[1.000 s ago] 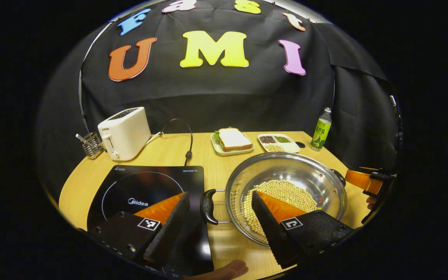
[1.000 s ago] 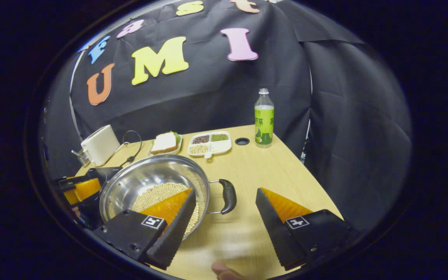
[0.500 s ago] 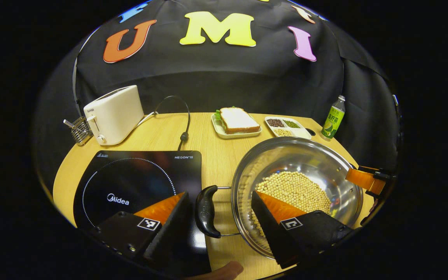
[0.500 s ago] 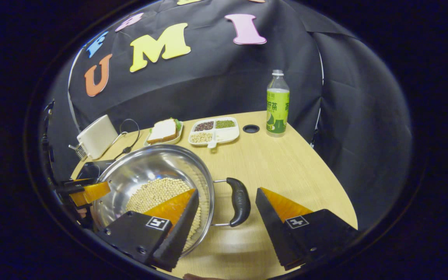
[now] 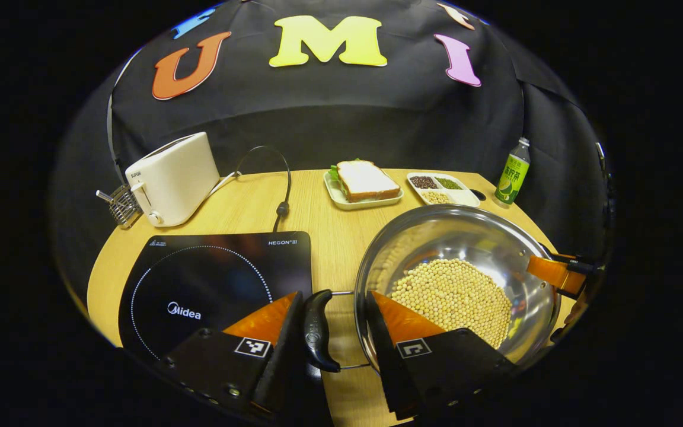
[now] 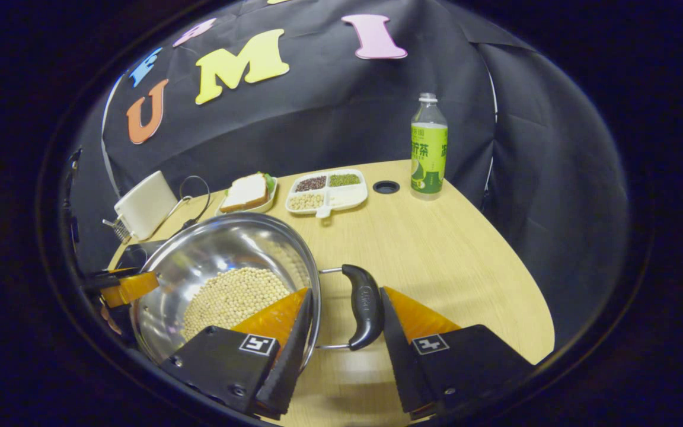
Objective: First push the handle of the pot to place it horizontally, then grasp the pot with both hands and set it on the induction cooktop.
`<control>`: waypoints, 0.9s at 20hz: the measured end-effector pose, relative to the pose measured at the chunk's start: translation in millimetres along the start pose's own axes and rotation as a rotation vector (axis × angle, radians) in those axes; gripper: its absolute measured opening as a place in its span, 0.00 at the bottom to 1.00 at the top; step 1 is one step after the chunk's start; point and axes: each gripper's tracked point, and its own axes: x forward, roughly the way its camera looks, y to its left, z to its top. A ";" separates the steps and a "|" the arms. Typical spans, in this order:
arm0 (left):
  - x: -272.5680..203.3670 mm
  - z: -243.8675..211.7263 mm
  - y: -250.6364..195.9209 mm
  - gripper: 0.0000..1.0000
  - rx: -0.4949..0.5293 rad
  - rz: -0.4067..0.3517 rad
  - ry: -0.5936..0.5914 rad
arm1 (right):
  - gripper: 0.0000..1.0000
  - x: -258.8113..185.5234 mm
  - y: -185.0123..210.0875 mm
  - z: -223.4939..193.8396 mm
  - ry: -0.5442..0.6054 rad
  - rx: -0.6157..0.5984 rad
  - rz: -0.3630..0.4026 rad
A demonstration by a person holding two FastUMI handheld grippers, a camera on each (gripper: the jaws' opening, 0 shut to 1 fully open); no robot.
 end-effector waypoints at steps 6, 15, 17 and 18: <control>0.9 -0.8 -0.9 0.55 -0.004 -0.024 -0.014 | 0.63 -4.6 -1.9 -7.7 0.027 0.030 -0.003; -33.1 -5.9 -18.8 0.55 -0.051 -0.076 -0.015 | 0.61 -56.3 -12.2 -8.7 0.005 0.064 -0.015; -46.7 -2.3 -18.1 0.54 -0.047 -0.075 -0.032 | 0.60 -70.1 -9.6 -8.5 0.000 0.078 -0.008; -53.9 -1.1 -17.2 0.55 -0.041 -0.073 -0.043 | 0.60 -77.1 -7.3 -8.6 -0.002 0.083 -0.004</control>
